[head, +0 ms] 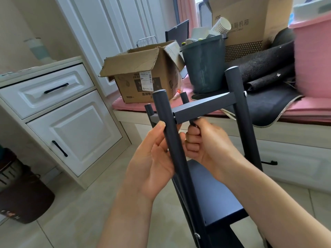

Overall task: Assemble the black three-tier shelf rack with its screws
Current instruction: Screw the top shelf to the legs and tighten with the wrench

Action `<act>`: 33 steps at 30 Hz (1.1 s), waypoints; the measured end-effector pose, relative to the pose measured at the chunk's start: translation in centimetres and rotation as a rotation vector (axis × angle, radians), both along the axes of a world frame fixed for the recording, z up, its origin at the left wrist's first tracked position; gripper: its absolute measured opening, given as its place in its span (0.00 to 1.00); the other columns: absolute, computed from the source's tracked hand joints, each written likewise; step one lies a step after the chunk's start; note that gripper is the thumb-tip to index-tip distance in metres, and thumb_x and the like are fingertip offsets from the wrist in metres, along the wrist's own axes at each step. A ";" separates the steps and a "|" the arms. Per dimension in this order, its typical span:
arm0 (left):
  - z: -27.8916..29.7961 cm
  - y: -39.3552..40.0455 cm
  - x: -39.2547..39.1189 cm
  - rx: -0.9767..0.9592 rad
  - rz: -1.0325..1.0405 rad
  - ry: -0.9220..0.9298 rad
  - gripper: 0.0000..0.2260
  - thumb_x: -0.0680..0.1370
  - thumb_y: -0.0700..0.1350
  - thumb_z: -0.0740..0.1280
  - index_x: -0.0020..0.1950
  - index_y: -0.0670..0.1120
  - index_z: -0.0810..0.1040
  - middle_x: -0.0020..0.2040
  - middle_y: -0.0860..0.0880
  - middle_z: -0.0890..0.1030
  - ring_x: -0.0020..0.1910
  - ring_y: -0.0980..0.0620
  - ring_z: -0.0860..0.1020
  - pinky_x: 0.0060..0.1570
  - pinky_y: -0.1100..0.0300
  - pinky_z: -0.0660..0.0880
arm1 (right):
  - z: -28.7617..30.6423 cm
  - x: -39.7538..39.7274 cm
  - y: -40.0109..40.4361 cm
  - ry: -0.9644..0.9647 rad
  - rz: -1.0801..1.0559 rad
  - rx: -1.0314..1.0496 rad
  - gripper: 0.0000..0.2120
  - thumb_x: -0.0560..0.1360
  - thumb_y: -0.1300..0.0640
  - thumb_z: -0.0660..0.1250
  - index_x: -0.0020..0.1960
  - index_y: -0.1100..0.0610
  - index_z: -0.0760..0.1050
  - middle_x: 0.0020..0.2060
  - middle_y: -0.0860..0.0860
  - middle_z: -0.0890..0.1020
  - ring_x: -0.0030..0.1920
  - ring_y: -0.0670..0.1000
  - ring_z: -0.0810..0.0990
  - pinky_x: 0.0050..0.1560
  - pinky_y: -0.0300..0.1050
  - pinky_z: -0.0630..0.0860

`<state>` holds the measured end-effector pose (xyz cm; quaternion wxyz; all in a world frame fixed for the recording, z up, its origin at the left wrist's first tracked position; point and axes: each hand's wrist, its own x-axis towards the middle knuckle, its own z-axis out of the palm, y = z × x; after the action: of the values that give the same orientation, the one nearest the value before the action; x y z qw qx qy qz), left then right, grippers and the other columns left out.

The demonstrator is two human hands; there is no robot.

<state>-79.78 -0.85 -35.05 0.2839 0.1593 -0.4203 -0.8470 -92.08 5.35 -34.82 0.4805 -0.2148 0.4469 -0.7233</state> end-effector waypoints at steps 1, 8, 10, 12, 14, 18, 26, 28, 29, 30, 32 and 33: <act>0.0 0.2 -0.1 0.007 0.010 0.021 0.17 0.70 0.51 0.75 0.55 0.44 0.87 0.49 0.49 0.84 0.41 0.53 0.82 0.46 0.58 0.80 | 0.1 0.0 0.5 0.049 -0.011 0.004 0.22 0.84 0.51 0.57 0.32 0.51 0.58 0.27 0.48 0.56 0.29 0.49 0.53 0.32 0.44 0.51; 0.2 1.1 -0.8 0.000 0.071 0.054 0.12 0.75 0.51 0.71 0.52 0.45 0.86 0.48 0.49 0.81 0.39 0.53 0.81 0.47 0.58 0.80 | 2.2 -1.1 4.5 0.342 -0.096 0.014 0.13 0.82 0.65 0.57 0.44 0.64 0.78 0.26 0.49 0.66 0.26 0.46 0.60 0.23 0.36 0.60; 0.2 1.3 -1.0 -0.030 0.066 0.081 0.11 0.76 0.51 0.70 0.51 0.46 0.86 0.50 0.49 0.81 0.40 0.54 0.80 0.48 0.58 0.79 | 3.1 -1.4 4.8 0.230 -0.084 0.001 0.13 0.82 0.67 0.56 0.43 0.64 0.76 0.27 0.49 0.61 0.26 0.46 0.58 0.23 0.36 0.57; 0.1 1.5 -1.3 -0.060 0.064 0.111 0.11 0.76 0.51 0.69 0.49 0.47 0.88 0.49 0.48 0.82 0.40 0.54 0.80 0.47 0.58 0.80 | 3.7 -1.7 4.6 0.084 -0.026 0.034 0.13 0.83 0.61 0.57 0.41 0.62 0.73 0.27 0.48 0.58 0.25 0.45 0.56 0.22 0.35 0.56; 0.0 1.7 -1.6 -0.079 0.072 0.134 0.11 0.76 0.52 0.69 0.47 0.47 0.88 0.49 0.47 0.82 0.39 0.53 0.80 0.45 0.59 0.80 | 4.1 -1.7 4.0 0.039 0.042 0.138 0.21 0.83 0.46 0.57 0.36 0.58 0.70 0.26 0.47 0.58 0.24 0.46 0.56 0.22 0.36 0.55; -0.3 2.0 -2.6 -0.099 0.111 0.176 0.14 0.71 0.53 0.74 0.49 0.45 0.88 0.49 0.45 0.80 0.37 0.53 0.79 0.41 0.58 0.80 | 4.3 -1.8 2.2 0.119 0.062 0.290 0.31 0.72 0.27 0.59 0.28 0.51 0.61 0.24 0.47 0.59 0.25 0.48 0.56 0.26 0.39 0.52; -0.4 2.4 -3.4 -0.161 0.212 0.191 0.21 0.71 0.55 0.73 0.54 0.40 0.80 0.43 0.46 0.77 0.33 0.54 0.74 0.37 0.60 0.75 | 3.8 -1.2 -0.4 0.162 -0.078 0.271 0.27 0.72 0.40 0.65 0.20 0.51 0.62 0.22 0.46 0.59 0.28 0.51 0.60 0.26 0.38 0.61; -0.4 2.6 -3.3 -0.184 0.246 0.176 0.20 0.72 0.55 0.72 0.53 0.40 0.79 0.41 0.47 0.77 0.31 0.55 0.73 0.37 0.61 0.75 | 3.6 -0.7 -0.6 0.176 -0.090 0.257 0.21 0.72 0.42 0.64 0.26 0.50 0.65 0.21 0.46 0.61 0.27 0.51 0.63 0.25 0.37 0.64; -0.5 2.7 -3.2 -0.187 0.256 0.176 0.18 0.74 0.54 0.71 0.53 0.40 0.80 0.40 0.48 0.77 0.31 0.55 0.73 0.36 0.61 0.75 | 3.5 -0.5 -0.7 0.179 -0.086 0.251 0.19 0.72 0.42 0.64 0.28 0.50 0.65 0.21 0.45 0.61 0.26 0.51 0.64 0.25 0.37 0.65; -0.5 2.9 -3.0 -0.180 0.261 0.180 0.16 0.75 0.53 0.69 0.52 0.40 0.81 0.40 0.47 0.77 0.31 0.55 0.73 0.37 0.61 0.75 | 3.4 -0.3 -0.7 0.176 -0.081 0.245 0.19 0.73 0.41 0.64 0.29 0.50 0.65 0.21 0.45 0.62 0.25 0.50 0.65 0.25 0.38 0.64; -0.4 3.0 -2.8 -0.152 0.256 0.194 0.14 0.76 0.52 0.67 0.49 0.42 0.84 0.41 0.45 0.77 0.30 0.55 0.73 0.39 0.59 0.77 | 3.2 -0.1 -0.9 0.169 -0.072 0.236 0.19 0.73 0.41 0.63 0.30 0.51 0.64 0.20 0.45 0.62 0.24 0.50 0.66 0.25 0.38 0.62; -0.3 3.1 -2.7 -0.137 0.251 0.200 0.14 0.76 0.51 0.67 0.48 0.42 0.85 0.41 0.44 0.77 0.29 0.54 0.74 0.40 0.58 0.78 | 3.2 0.0 -1.0 0.168 -0.069 0.237 0.20 0.73 0.41 0.64 0.30 0.51 0.64 0.20 0.45 0.63 0.25 0.50 0.66 0.25 0.37 0.62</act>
<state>-82.51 2.23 -35.37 0.4379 0.1058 -0.4236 -0.7859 -92.10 4.39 -31.60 0.4382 -0.2007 0.5748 -0.6612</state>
